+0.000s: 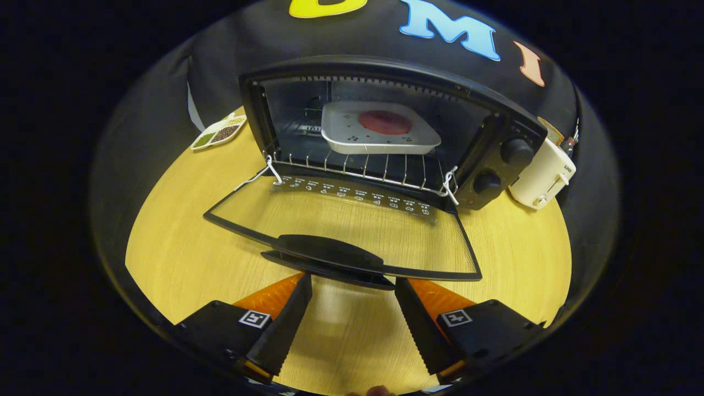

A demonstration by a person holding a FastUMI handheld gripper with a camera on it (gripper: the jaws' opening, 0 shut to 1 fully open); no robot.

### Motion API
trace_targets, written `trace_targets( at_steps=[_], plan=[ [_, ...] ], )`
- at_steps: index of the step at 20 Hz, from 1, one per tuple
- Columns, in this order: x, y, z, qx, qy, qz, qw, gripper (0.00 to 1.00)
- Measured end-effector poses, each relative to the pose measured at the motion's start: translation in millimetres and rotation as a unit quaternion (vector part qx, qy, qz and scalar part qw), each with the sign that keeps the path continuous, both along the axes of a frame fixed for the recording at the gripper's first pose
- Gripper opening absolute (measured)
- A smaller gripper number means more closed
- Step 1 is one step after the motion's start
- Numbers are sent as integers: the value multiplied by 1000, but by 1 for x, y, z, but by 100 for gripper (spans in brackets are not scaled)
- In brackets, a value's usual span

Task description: Open the toaster oven, put the food inside, and close the toaster oven door.

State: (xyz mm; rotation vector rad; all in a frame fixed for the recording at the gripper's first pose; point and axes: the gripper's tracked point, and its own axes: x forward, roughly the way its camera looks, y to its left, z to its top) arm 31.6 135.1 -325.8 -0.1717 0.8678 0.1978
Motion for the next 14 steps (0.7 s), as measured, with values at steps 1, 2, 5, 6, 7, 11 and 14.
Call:
trace_targets(
  at_steps=[1,2,5,6,7,11,14],
  plan=[
    [5,1,17,11,-20,0,1000,97],
    [12,2,31,19,-37,-1,999,97],
    [50,-3,81,44,-97,-11,994,97],
    [59,-7,94,52,-111,-18,992,97],
    [66,-8,108,61,-125,-23,990,97],
    [91,-37,188,81,-222,-37,971,98],
    [91,-69,240,76,-304,-38,949,97]
  ],
)
